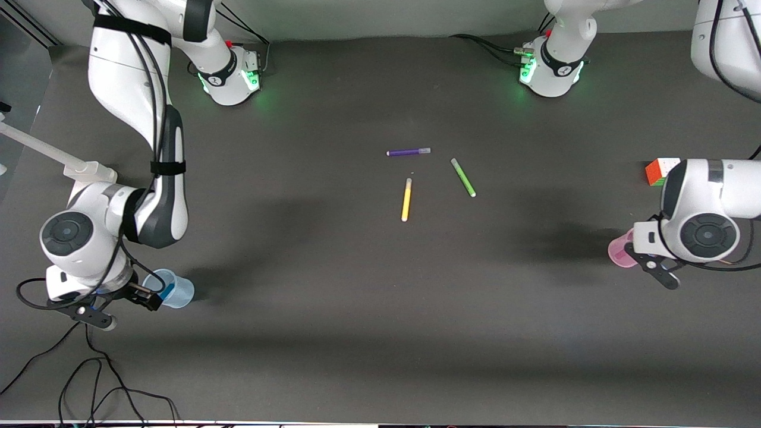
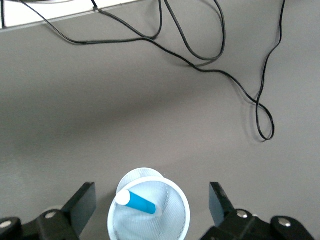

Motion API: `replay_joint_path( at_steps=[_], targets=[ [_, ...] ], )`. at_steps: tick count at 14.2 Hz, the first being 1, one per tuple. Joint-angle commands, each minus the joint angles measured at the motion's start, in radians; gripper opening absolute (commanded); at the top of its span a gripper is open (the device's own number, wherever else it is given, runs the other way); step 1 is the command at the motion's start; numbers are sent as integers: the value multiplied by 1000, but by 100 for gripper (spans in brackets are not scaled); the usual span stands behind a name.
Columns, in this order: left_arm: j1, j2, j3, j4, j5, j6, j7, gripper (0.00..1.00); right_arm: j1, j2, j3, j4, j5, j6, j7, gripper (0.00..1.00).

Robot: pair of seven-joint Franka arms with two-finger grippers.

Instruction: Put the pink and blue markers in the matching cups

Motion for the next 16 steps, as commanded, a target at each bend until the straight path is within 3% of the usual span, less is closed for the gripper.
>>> replay_joint_path(
  at_steps=[1,3,5,7,8,11,16],
  targets=[
    [-44,-33,-21,203,-61,-145,-1,82,5,-99,-9,9,-8,-115,-81,100],
    [-45,-58,-58,304,-140,-215,1,100,6,-154,-35,43,-8,-256,-164,100],
    [-45,-82,-65,376,-283,-286,-22,100,6,-244,-39,57,-11,-371,-198,100],
    [-31,-93,-59,428,-465,-330,-169,100,8,-356,-39,57,-14,-498,-234,100],
    [-34,-95,-59,453,-498,-358,-274,100,8,-395,-39,63,-20,-550,-239,100],
    [-50,-92,-75,537,-517,-504,-572,100,23,-490,-21,109,-163,-655,-242,100],
    [-42,-121,-104,506,-506,-602,-648,100,38,-519,-21,212,-177,-776,-238,100]
  ],
)
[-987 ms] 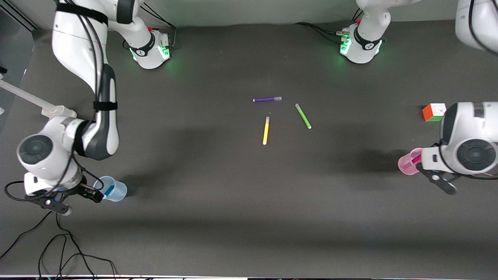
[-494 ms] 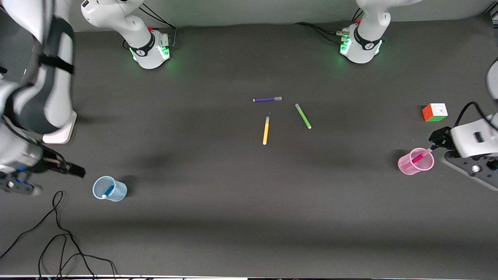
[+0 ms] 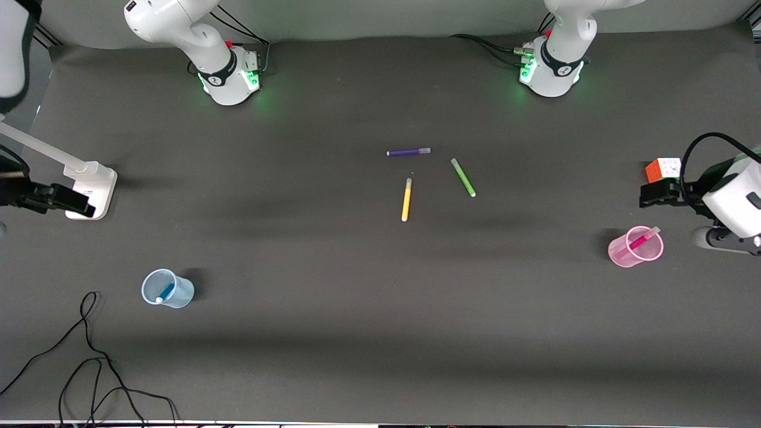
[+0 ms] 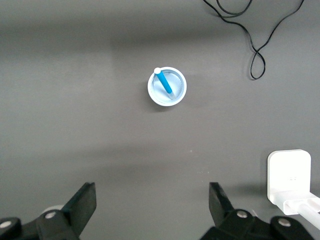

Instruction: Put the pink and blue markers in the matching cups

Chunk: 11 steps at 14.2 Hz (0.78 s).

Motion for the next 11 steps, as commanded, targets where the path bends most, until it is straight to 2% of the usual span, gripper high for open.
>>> replay_joint_path(
  at_steps=[1,4,5,6,8,9,11],
  targets=[
    [1,-25,2,-27,-1,-25,-24,100,8,-16,3,39,-19,-48,6,100],
    [9,-31,2,-45,-2,-25,-24,100,32,-108,12,26,-17,-90,43,100],
    [1,-36,5,-47,-1,-20,-24,100,31,-129,32,10,-19,-99,57,100],
    [-10,-49,5,-50,2,-25,-26,100,6,-158,85,-5,-25,-111,86,100],
    [-22,-76,5,-67,2,-13,-41,100,-107,-165,209,-19,-25,-108,123,100],
    [-28,-103,5,-102,5,3,-42,100,-153,-165,262,-42,-25,-98,125,100],
    [-28,-178,5,-223,9,88,-26,100,-208,-168,317,-95,-25,-17,126,100]
  ],
)
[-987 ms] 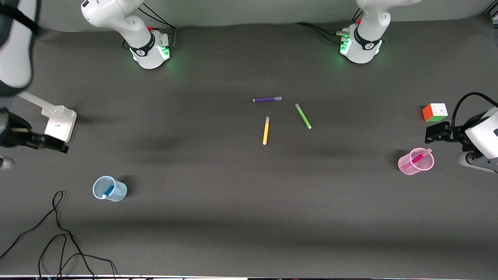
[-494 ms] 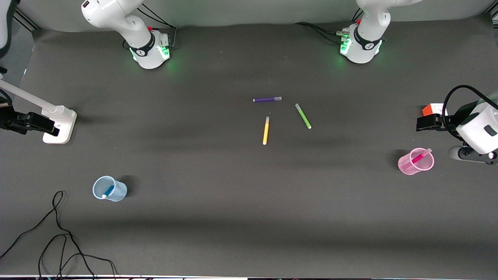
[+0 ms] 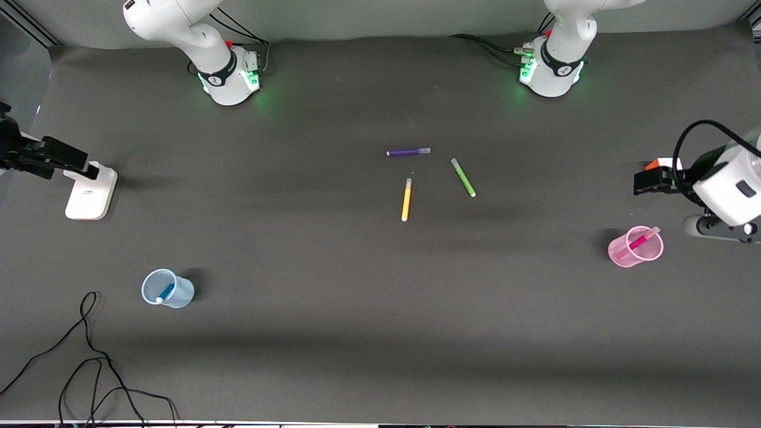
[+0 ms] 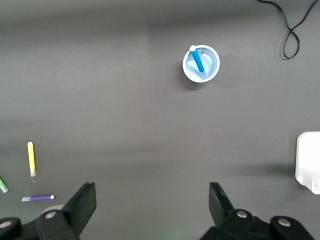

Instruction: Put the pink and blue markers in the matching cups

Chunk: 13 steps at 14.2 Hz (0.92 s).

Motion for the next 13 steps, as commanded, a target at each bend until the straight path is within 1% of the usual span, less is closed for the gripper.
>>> replay_joint_path(
  at_steps=[1,3,5,6,7,9,11,12,13],
  targets=[
    [-7,-151,6,-221,7,128,-17,100,-89,-29,97,-95,-22,86,24,100],
    [-7,-207,14,-310,7,230,-6,100,-184,-46,200,-143,-42,152,24,100],
    [-9,-252,28,-364,10,336,0,100,-270,-56,328,-195,-86,201,32,100],
    [-13,-280,35,-388,14,391,-3,100,-296,-64,367,-222,-90,232,53,100],
    [-25,-287,51,-395,19,437,-6,100,-299,-76,375,-244,-99,251,58,100],
    [-41,-286,98,-393,17,436,0,100,-301,-113,377,-270,-100,252,56,100],
    [-38,-275,101,-367,13,334,6,100,-304,-139,386,-278,-103,242,61,100],
    [-41,-269,101,-361,14,314,5,100,-304,-142,400,-282,-129,235,79,100],
    [-44,-264,97,-364,17,309,0,100,-305,-141,421,-287,-177,235,117,100]
  ],
)
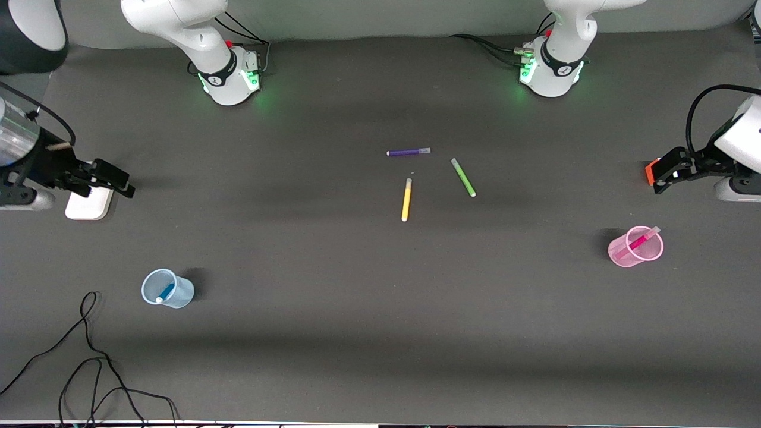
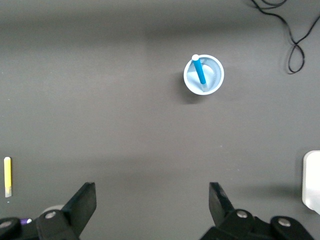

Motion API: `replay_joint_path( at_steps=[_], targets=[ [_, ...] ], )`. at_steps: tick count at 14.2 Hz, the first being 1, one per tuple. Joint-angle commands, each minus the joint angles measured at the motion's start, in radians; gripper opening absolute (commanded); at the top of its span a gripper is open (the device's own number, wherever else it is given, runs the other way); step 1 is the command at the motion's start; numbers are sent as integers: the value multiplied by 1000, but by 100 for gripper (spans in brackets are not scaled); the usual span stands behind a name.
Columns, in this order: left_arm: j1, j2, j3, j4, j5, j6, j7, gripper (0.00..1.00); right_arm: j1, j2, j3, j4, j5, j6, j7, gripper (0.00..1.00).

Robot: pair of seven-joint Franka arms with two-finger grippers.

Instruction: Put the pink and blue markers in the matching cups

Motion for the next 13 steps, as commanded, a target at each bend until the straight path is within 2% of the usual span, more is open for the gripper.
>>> replay_joint_path(
  at_steps=[1,2,4,5,13],
  targets=[
    [-27,-7,20,-11,6,-18,5,100,-13,-33,61,-48,-83,8,101,100],
    [-38,-8,43,-14,2,-10,13,100,-13,-28,61,-48,-83,8,104,100],
    [-160,-12,168,-14,0,-2,25,100,-13,-22,63,-47,-83,2,106,100],
    [-171,-10,184,-14,0,-2,25,100,-13,-19,63,-45,-83,-10,106,100],
    [-182,11,183,-3,-3,-10,24,100,-14,-19,61,-39,-78,-24,104,100]
  ],
)
